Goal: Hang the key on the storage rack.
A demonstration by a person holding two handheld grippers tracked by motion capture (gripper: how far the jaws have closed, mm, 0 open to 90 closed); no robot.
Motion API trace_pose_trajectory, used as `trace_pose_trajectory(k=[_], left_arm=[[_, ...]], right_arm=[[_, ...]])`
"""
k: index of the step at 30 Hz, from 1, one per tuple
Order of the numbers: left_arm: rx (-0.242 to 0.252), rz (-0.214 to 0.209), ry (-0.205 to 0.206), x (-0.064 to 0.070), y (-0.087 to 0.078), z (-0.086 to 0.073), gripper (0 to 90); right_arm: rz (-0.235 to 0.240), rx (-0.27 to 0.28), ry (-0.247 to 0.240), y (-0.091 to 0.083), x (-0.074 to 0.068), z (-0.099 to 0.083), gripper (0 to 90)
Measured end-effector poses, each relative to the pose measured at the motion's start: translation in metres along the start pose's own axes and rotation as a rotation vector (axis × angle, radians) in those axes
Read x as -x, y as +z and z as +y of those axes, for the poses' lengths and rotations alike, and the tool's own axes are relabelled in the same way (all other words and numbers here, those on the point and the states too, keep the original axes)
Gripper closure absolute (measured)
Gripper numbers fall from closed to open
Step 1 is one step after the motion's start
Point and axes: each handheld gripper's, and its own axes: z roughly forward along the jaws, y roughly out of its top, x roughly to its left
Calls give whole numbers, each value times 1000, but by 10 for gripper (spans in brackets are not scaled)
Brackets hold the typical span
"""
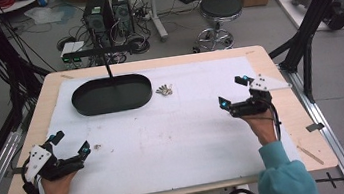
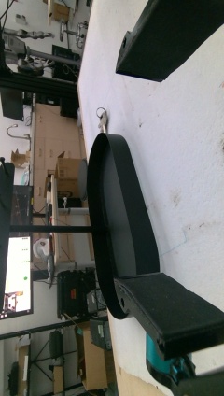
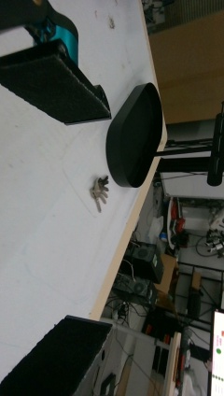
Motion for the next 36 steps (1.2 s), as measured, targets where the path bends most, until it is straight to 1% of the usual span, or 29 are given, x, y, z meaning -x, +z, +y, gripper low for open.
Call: trace_pose_trajectory(k=[1,2,5,6,7,10,13,14,15,16,20,21,23,24,25,27,28,29,30,31,32,33,34,35,36], left_arm=[[0,-1,0,0,0,0,18],[-1,-1,0,0,0,0,17],[-1,0,-2,0,0,0,17],[0,-1,-2,0,0,0,17],[-1,-1,-2,0,0,0,18],[-1,-1,-2,0,0,0,17],[-2,-2,-2,-1,0,0,18],[-4,-2,-3,-1,0,0,17],[-5,-1,-4,-1,0,0,17],[-4,-2,-4,-1,0,0,18],[-5,0,-4,-1,0,0,17],[-6,-1,-3,-1,0,0,17],[-5,0,-6,-1,0,0,17],[-7,-1,-4,-1,0,0,17],[-5,0,-6,-1,1,0,17],[-6,0,-4,-1,1,0,17],[-6,0,-4,-1,1,0,17],[-6,-2,-6,-1,1,0,17],[-5,-4,-7,-1,1,0,17],[-6,-5,-8,-1,1,0,17],[-6,-5,-8,-1,1,0,17],[-7,-3,-10,-1,1,0,17],[-8,-2,-10,-1,1,0,17],[-7,-2,-10,-1,1,0,18],[-7,-2,-9,-1,1,0,18]], right_arm=[[12,-5,-3,4,2,6,5],[33,-23,3,10,5,14,5],[78,-68,-4,26,12,31,5],[98,-92,-11,34,14,38,5],[112,-112,-8,40,16,43,5],[146,-165,-22,60,21,57,5],[182,-196,-41,79,24,68,5],[196,-224,-53,87,25,72,5],[201,-238,-66,94,26,74,5],[205,-255,-70,101,27,77,5],[223,-317,-86,124,30,85,5],[225,-332,-101,130,31,87,6],[233,-346,-102,138,32,89,5],[242,-361,-95,143,32,89,5],[252,-381,-103,148,33,90,5],[259,-397,-109,157,32,91,5],[259,-397,-109,157,32,91,5],[275,-428,-107,165,31,91,6],[280,-445,-120,170,31,91,5],[288,-475,-134,175,30,91,5],[288,-475,-134,175,30,91,5],[300,-493,-160,184,27,90,5],[308,-503,-154,187,25,89,5],[311,-525,-159,193,24,87,5],[302,-541,-167,196,23,86,5]])
